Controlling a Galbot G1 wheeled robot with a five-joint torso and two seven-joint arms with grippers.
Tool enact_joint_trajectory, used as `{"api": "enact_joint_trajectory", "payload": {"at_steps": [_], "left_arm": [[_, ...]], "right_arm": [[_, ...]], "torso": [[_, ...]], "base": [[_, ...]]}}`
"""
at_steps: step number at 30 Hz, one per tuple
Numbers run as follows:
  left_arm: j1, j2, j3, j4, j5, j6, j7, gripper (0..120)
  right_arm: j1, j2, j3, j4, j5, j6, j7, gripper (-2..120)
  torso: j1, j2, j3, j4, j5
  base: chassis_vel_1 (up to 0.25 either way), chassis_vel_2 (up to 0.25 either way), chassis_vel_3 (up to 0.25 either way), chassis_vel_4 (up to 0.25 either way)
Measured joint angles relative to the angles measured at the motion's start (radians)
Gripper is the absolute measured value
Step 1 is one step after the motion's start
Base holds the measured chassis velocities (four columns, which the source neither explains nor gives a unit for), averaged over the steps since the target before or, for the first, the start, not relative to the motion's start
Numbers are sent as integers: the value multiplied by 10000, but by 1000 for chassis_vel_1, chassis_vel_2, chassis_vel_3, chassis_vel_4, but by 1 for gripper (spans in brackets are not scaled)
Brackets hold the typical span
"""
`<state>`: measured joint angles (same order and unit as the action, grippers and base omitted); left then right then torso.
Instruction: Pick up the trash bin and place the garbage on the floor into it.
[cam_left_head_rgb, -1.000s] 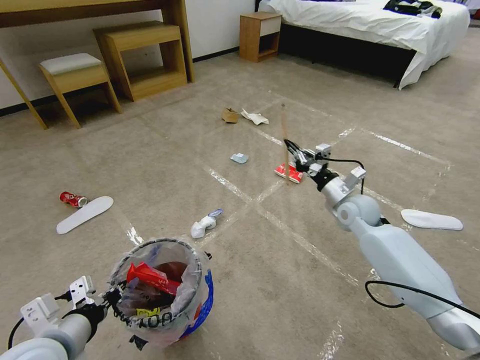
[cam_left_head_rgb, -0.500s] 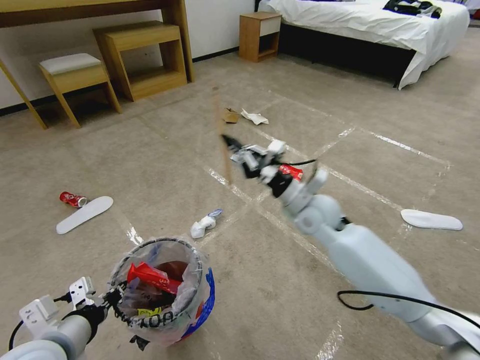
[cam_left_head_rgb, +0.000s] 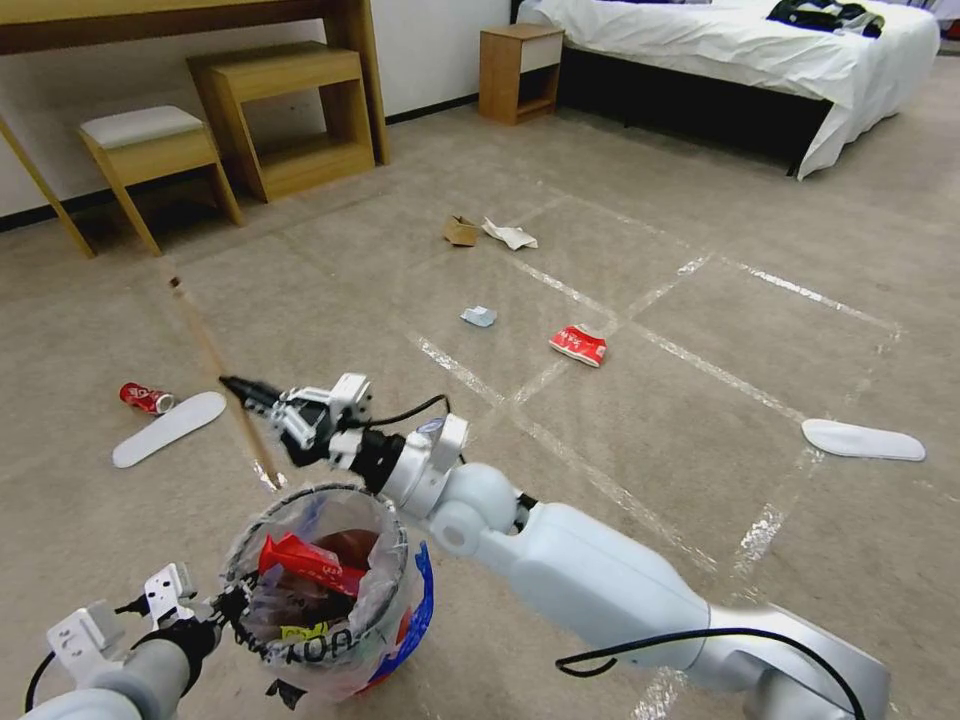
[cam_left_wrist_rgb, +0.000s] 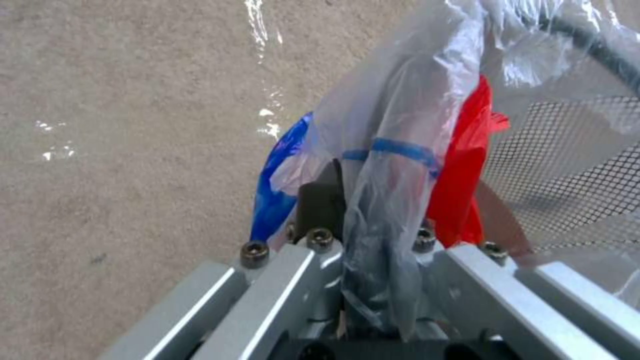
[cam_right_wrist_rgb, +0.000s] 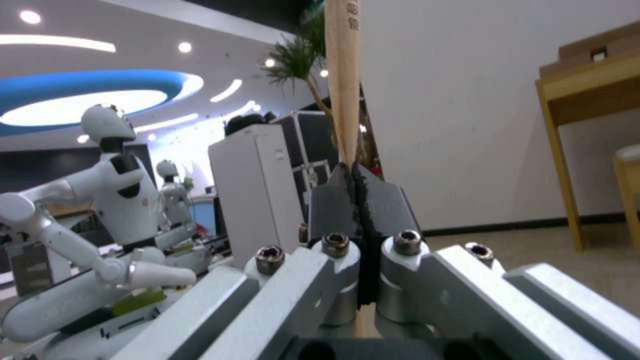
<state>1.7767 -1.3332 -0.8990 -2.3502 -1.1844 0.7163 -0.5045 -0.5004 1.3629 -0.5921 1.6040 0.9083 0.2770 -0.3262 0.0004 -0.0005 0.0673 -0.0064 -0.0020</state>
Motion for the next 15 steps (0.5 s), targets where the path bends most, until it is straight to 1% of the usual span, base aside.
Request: {"api": "enact_joint_trajectory", "payload": {"at_steps": [4, 15], "left_arm": [[50, -46, -11, -101, -1, 0, 0, 0], [180, -159, -43, -337, -2, 27, -23, 0]], "right_arm": [[-45, 24, -42, -182, -40, 6, -53, 0], [-453, -250, 20, -738, -503, 228, -499, 0]], "torso": [[0, 0, 0, 0, 1], [0, 0, 0, 0, 1]], "base": [[0, 0, 0, 0], [0, 0, 0, 0]]}}
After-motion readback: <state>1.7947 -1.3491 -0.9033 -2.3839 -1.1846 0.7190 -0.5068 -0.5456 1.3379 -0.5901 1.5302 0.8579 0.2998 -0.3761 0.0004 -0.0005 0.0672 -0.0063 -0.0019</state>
